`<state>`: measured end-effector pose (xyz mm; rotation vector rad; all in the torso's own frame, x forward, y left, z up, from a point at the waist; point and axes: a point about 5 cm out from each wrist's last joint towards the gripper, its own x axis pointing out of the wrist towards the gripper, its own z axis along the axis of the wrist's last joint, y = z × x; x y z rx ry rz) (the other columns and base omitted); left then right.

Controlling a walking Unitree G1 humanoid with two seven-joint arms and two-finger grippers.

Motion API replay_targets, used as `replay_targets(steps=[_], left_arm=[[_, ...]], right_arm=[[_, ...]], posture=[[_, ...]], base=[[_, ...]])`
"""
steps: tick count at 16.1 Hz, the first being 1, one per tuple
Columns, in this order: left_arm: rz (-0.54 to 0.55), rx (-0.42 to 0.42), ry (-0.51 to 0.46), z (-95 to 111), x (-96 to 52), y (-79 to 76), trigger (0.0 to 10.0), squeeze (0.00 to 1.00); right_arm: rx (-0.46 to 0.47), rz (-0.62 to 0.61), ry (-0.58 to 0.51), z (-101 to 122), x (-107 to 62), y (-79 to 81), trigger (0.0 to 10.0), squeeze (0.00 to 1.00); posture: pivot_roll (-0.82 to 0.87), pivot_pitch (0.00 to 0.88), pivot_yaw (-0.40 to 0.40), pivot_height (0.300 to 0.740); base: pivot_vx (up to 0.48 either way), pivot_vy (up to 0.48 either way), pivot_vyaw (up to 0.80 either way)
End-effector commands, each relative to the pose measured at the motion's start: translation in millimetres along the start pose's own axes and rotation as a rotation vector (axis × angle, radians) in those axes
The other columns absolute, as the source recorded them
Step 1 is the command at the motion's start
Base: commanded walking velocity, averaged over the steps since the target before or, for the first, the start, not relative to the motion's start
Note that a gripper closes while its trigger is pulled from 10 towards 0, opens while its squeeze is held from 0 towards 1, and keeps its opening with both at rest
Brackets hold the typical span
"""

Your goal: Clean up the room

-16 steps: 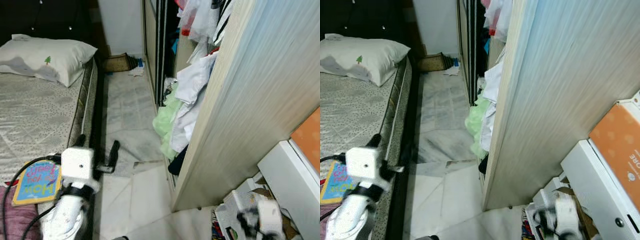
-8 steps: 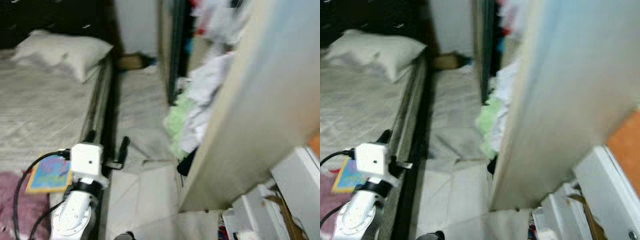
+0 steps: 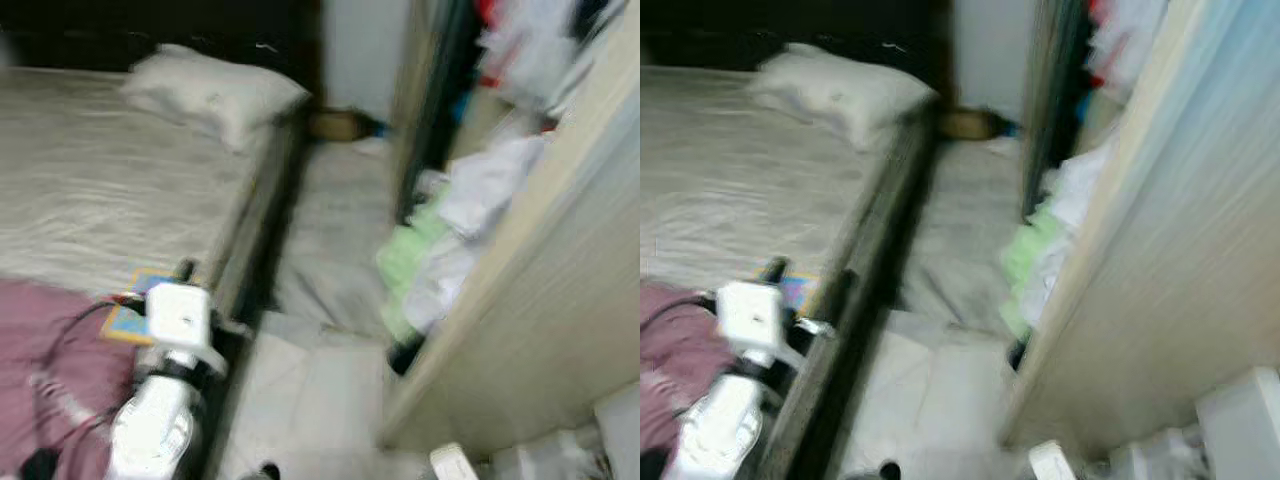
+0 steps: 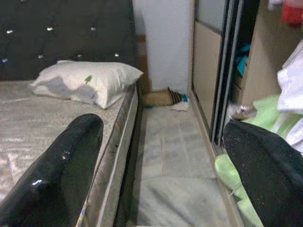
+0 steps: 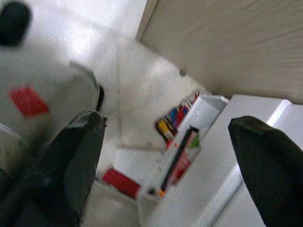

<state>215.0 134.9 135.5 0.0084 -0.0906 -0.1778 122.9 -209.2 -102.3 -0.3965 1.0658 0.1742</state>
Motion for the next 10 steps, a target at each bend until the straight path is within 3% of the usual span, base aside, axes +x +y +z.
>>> replay_targets(steps=[1, 6, 10], left_arm=[[0.014, 0.025, 0.023, -3.0, -2.0, 4.6, 10.0, 0.00], [0.014, 0.024, 0.030, -3.7, -0.4, 2.2, 10.0, 0.00], [0.005, 0.019, 0.031, -3.5, -0.2, 0.6, 10.0, 0.00]], right_arm=[[-0.029, 0.022, 0.023, -6.9, -1.4, 1.2, 10.0, 0.00], [-0.072, 0.034, 0.013, -4.9, -1.2, -1.4, 10.0, 0.00], [-0.108, 0.043, 0.010, -4.2, -1.3, -4.3, 10.0, 0.00]], posture=[[-0.02, 0.139, -0.036, 0.740], [-0.02, 0.141, -0.036, 0.740], [-0.01, 0.146, -0.038, 0.740]], base=[[0.000, 0.000, 0.80], [0.000, 0.000, 0.80], [0.000, 0.000, 0.58]])
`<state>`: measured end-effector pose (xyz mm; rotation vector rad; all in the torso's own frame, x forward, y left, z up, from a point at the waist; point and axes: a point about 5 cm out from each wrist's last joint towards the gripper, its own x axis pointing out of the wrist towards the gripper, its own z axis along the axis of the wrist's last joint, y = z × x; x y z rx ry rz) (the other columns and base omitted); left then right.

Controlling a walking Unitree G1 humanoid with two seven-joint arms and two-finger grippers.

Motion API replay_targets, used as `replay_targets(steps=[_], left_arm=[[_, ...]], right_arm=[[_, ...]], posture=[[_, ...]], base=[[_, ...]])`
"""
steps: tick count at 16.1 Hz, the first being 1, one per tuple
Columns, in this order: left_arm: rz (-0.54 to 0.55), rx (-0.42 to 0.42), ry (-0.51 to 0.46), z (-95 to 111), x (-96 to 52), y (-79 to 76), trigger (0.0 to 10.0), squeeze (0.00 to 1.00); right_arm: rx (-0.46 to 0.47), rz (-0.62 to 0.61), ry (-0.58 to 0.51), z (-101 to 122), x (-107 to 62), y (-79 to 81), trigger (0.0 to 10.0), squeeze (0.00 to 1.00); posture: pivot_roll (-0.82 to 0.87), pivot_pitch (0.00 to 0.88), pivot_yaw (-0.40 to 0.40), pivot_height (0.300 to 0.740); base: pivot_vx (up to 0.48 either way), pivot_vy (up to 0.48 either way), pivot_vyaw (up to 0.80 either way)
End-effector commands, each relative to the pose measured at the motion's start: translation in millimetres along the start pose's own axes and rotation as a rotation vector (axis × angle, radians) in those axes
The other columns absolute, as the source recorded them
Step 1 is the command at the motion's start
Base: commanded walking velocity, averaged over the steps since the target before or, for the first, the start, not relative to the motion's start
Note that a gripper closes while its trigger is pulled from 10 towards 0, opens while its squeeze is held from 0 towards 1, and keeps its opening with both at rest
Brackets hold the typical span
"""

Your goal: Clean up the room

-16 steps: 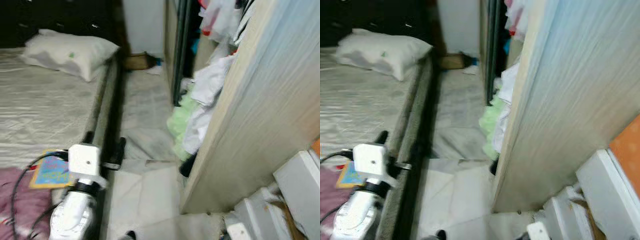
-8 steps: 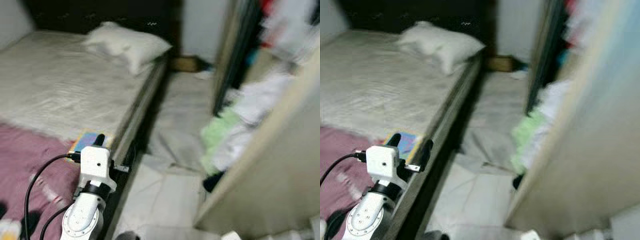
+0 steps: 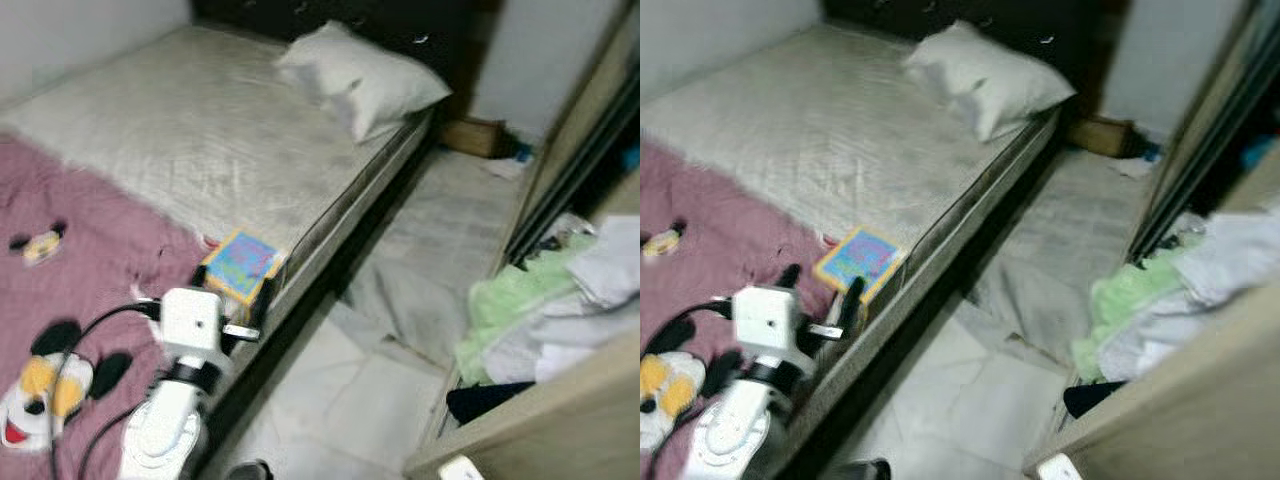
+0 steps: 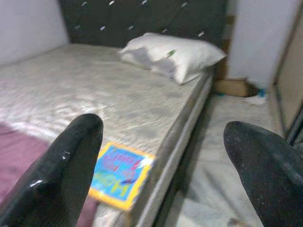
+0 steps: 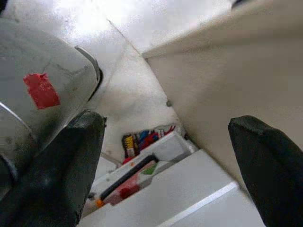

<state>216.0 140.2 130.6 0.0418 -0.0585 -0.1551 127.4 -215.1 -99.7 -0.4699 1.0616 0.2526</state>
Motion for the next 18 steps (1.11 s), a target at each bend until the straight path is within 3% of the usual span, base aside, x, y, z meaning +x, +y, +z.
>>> replay_targets(steps=[1, 9, 11, 18], left_arm=[[-0.018, -0.012, -0.003, 1.4, -0.1, -4.8, 10.0, 0.00], [-0.049, -0.023, 0.003, 0.3, 0.0, -9.6, 10.0, 0.00], [-0.049, -0.023, 0.007, -0.5, -0.1, -9.9, 10.0, 0.00], [-0.055, -0.043, 0.013, -0.9, -0.2, -9.7, 10.0, 0.00]], right_arm=[[-0.012, 0.016, 0.015, -6.4, -1.5, 3.7, 10.0, 0.00], [-0.113, 0.128, 0.008, -4.7, -1.1, 21.6, 10.0, 0.00], [-0.148, 0.139, 0.024, -8.1, -1.7, 26.4, 10.0, 0.00], [-0.161, 0.142, 0.021, -4.0, -0.6, 20.6, 10.0, 0.00]], posture=[[-0.01, 0.146, -0.038, 0.740], [-0.01, 0.143, -0.042, 0.740], [-0.01, 0.143, -0.043, 0.740], [-0.01, 0.148, -0.037, 0.740]], base=[[0.000, 0.000, 0.56], [0.000, 0.000, 0.64], [0.000, 0.000, 0.00], [0.000, 0.000, 0.00]])
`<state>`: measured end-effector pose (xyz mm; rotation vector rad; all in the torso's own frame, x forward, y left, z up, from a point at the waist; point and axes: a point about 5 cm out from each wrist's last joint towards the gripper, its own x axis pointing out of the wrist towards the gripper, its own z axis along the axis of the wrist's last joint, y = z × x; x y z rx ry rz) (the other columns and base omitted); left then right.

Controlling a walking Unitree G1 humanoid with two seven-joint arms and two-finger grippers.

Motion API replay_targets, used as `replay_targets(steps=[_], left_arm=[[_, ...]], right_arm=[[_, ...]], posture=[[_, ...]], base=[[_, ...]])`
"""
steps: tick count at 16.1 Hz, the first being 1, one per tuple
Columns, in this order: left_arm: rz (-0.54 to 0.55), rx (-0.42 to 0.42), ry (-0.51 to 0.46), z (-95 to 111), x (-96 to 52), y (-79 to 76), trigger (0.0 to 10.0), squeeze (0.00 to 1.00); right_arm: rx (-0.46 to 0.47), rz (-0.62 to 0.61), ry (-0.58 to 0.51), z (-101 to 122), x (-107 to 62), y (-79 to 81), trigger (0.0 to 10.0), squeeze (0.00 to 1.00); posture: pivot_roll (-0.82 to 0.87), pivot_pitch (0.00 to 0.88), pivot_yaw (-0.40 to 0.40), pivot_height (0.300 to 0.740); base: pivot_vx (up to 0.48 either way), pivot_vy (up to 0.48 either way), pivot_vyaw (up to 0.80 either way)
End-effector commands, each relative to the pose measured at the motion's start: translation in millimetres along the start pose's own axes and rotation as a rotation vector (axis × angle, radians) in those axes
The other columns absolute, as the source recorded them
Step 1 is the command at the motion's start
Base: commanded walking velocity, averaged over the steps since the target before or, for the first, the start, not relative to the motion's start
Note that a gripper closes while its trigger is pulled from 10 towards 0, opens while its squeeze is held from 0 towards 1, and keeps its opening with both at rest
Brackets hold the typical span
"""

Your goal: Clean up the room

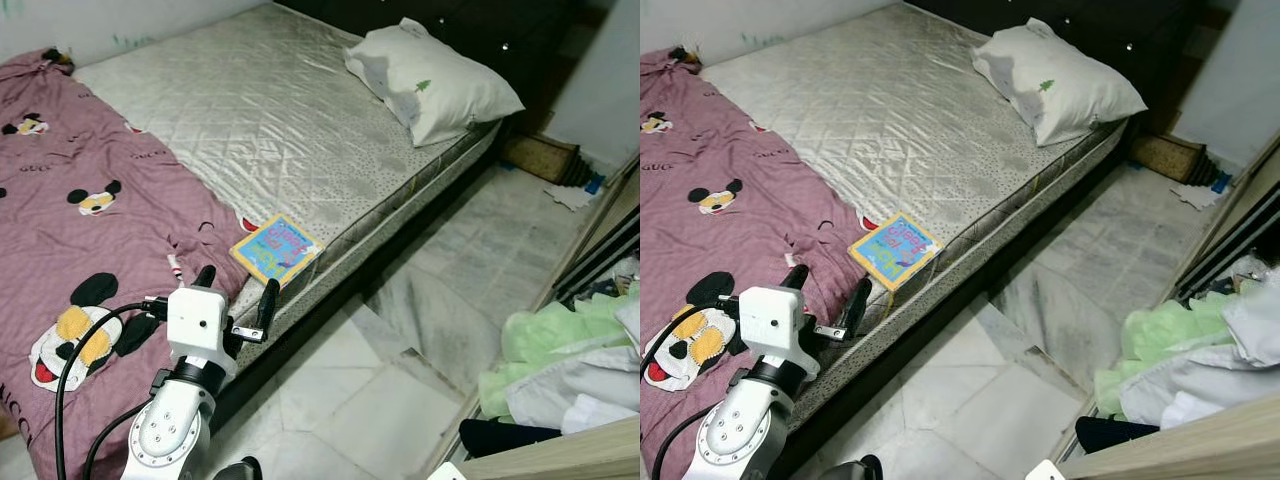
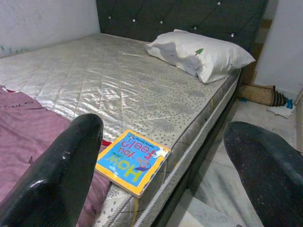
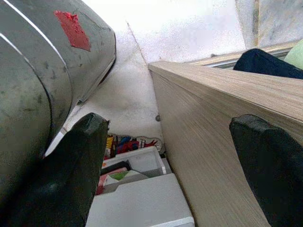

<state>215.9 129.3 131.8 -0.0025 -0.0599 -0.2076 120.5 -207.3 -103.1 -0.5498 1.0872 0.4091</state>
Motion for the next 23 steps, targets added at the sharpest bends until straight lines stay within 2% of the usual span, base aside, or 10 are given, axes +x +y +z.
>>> replay_targets(steps=[1, 12, 20, 23], left_arm=[[-0.001, -0.001, 0.021, -2.6, -2.0, 1.5, 10.0, 0.00], [0.000, -0.012, 0.034, -3.9, -1.5, 2.1, 10.0, 0.00], [0.001, -0.012, 0.036, -4.3, 0.0, 2.9, 10.0, 0.00], [0.003, -0.003, 0.031, -3.7, 0.2, 3.2, 10.0, 0.00]], right_arm=[[-0.022, 0.048, 0.001, 0.6, 0.8, 9.9, 10.0, 0.00], [-0.062, 0.058, -0.005, 2.6, 1.1, 10.3, 10.0, 0.00], [-0.094, 0.063, -0.010, 4.7, 1.5, 10.0, 10.0, 0.00], [-0.112, 0.061, -0.010, 5.3, 1.7, 9.9, 10.0, 0.00]], posture=[[-0.01, 0.149, -0.038, 0.740], [-0.01, 0.155, -0.037, 0.740], [-0.01, 0.154, -0.036, 0.740], [-0.02, 0.152, -0.035, 0.740]], base=[[0.000, 0.000, 0.00], [0.000, 0.212, 0.00], [0.000, 0.462, 0.00], [0.000, 0.000, 0.00]])
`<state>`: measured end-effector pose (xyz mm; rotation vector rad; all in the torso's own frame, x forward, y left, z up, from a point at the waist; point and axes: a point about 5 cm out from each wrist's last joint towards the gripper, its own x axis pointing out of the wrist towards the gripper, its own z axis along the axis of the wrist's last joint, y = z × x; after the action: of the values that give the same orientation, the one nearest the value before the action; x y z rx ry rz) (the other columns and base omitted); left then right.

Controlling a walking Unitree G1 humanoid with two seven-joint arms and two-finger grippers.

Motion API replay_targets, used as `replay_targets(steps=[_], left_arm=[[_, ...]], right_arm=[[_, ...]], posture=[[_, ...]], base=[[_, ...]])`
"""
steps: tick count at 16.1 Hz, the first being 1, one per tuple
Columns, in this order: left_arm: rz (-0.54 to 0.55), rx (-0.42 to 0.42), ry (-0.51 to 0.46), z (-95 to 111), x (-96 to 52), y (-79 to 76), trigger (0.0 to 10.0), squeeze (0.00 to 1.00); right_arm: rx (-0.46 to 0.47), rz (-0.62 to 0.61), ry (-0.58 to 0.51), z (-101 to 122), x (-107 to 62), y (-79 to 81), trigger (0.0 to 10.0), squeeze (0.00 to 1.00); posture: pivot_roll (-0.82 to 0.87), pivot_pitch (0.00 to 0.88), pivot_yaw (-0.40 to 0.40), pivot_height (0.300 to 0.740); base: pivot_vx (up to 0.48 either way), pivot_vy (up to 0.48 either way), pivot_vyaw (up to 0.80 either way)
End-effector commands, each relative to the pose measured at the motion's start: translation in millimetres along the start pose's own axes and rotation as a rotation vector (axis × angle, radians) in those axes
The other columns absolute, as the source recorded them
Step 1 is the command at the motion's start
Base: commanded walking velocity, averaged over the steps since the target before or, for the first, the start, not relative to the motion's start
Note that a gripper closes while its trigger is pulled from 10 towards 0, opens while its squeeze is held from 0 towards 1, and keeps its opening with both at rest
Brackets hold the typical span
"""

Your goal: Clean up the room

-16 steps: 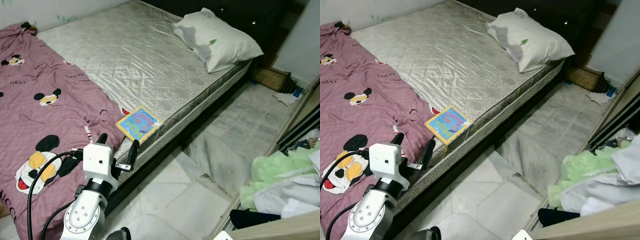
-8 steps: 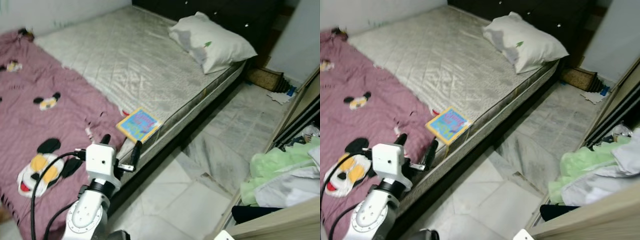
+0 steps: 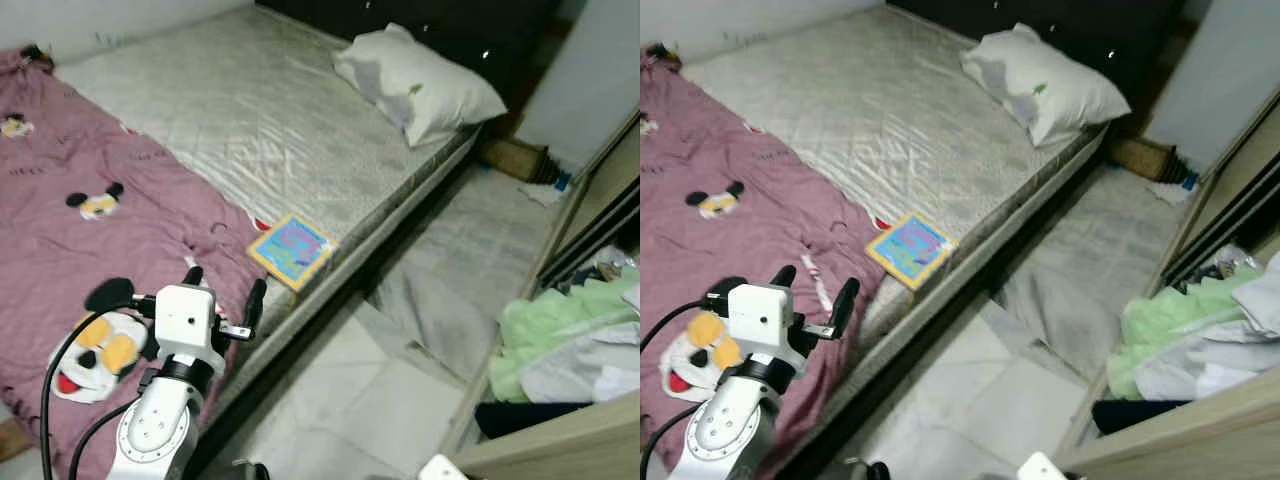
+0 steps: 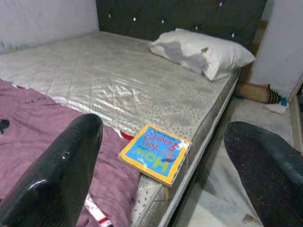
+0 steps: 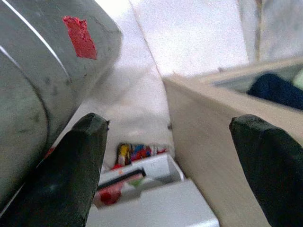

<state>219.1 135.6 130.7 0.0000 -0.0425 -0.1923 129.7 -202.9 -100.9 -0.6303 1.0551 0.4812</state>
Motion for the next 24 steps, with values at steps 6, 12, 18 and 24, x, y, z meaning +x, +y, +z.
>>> replay_targets(steps=[6, 12, 18, 24], left_arm=[[-0.012, -0.002, 0.010, -2.4, -0.7, -3.8, 10.0, 0.00], [-0.010, 0.003, 0.011, -2.9, -0.8, -4.6, 10.0, 0.00], [-0.013, 0.006, -0.003, -2.4, 6.0, -5.1, 10.0, 0.00], [0.002, 0.015, -0.022, -0.7, 11.9, -3.1, 10.0, 0.00]], right_arm=[[-0.063, 0.049, 0.003, -1.8, 0.1, 11.6, 10.0, 0.00], [-0.085, 0.049, 0.002, -1.9, 0.0, 11.4, 10.0, 0.00], [-0.107, -0.136, -0.043, 2.4, -0.7, 1.0, 10.0, 0.00], [0.044, -0.403, -0.149, 7.0, -6.6, -7.6, 10.0, 0.00]], posture=[[-0.02, 0.151, -0.035, 0.740], [-0.01, 0.146, -0.038, 0.740], [-0.02, 0.127, -0.031, 0.740], [-0.03, 0.112, -0.023, 0.740]], base=[[0.000, 0.000, 0.08], [0.000, 0.000, 0.80], [0.000, 0.000, 0.80], [0.000, 0.000, 0.23]])
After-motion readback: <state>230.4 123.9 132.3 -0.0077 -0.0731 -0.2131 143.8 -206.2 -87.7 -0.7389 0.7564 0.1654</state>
